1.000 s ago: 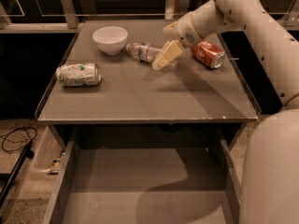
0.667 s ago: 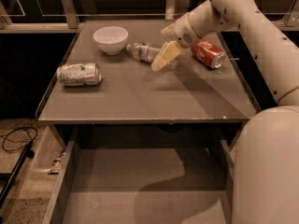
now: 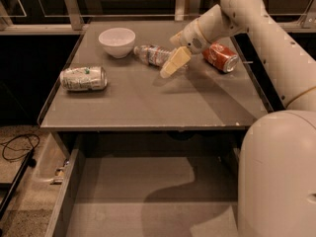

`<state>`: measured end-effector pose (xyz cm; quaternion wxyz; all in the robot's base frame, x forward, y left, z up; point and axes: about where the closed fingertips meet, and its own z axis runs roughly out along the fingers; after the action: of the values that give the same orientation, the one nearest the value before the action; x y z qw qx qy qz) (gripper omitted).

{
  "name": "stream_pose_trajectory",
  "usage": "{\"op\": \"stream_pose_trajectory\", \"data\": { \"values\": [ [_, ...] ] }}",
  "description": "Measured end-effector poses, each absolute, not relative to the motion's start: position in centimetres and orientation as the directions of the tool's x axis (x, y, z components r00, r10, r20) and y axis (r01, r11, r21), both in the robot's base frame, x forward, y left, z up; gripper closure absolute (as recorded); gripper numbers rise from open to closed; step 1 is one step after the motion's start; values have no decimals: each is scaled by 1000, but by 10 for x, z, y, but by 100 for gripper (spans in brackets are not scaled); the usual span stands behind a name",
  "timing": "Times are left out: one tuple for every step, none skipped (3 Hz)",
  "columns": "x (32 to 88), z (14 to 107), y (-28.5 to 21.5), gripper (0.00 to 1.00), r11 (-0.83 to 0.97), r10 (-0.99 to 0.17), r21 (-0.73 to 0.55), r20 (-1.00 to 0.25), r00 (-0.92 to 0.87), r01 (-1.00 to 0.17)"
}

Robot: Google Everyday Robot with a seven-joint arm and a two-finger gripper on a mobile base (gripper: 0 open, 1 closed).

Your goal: Place water bottle into top drawer

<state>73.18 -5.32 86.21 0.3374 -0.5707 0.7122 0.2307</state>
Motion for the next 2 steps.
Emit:
{"op": "stream_pose_trajectory", "data": {
  "values": [
    [732,853,-54,0,238,-650,-6,-744,-155,-971],
    [732,853,-54,19,237,-650,-5,-744,-155,-971]
  ]
}}
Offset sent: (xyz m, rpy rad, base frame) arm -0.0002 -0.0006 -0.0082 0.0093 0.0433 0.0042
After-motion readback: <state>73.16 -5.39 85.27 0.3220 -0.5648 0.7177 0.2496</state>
